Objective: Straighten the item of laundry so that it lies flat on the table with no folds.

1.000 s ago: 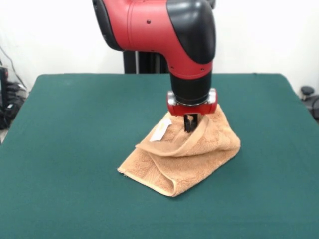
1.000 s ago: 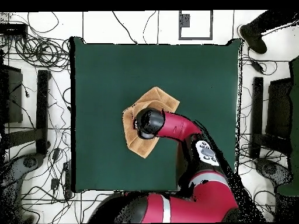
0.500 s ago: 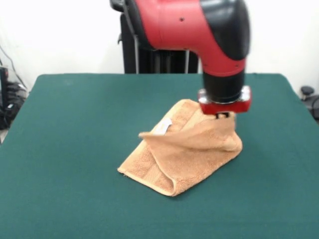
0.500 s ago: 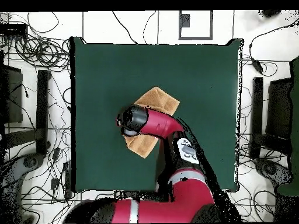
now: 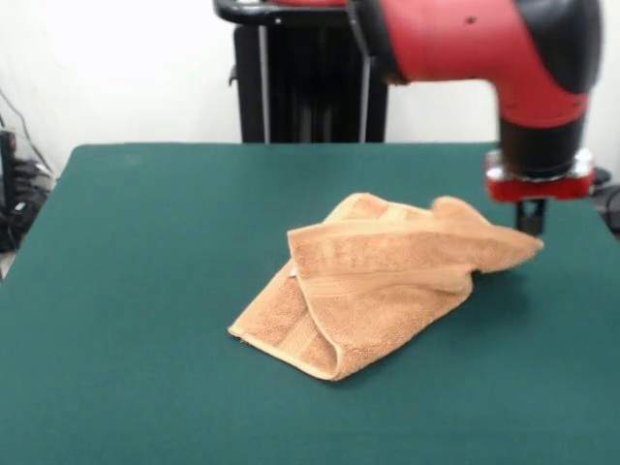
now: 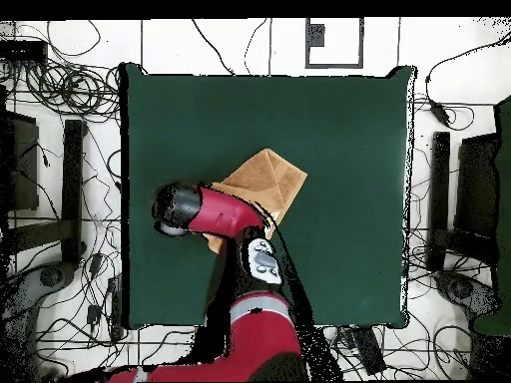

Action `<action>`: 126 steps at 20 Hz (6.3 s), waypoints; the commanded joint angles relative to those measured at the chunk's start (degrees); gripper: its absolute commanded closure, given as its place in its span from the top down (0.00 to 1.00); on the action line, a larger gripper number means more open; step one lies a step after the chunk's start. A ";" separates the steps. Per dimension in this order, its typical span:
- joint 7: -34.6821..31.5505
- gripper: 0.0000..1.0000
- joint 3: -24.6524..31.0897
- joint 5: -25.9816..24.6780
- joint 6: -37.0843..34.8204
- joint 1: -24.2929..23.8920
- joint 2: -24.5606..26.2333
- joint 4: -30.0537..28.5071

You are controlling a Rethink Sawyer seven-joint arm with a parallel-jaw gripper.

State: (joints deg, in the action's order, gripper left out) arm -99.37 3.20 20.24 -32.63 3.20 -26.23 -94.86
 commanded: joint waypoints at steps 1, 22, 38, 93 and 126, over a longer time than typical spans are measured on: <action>-29.20 0.00 -0.55 9.12 -7.40 5.69 1.00 -4.18; -15.34 0.00 -11.85 -18.73 7.76 7.50 5.75 13.35; -6.42 0.00 -1.21 -26.88 2.07 -2.24 -10.85 -0.30; 16.18 1.00 30.65 -67.03 2.29 -32.23 -8.82 -6.56; 29.53 1.00 35.72 -73.88 -1.75 -33.04 -6.86 -3.74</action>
State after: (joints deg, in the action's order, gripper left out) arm -86.90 34.17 -49.96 -29.61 -31.07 -38.12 -100.44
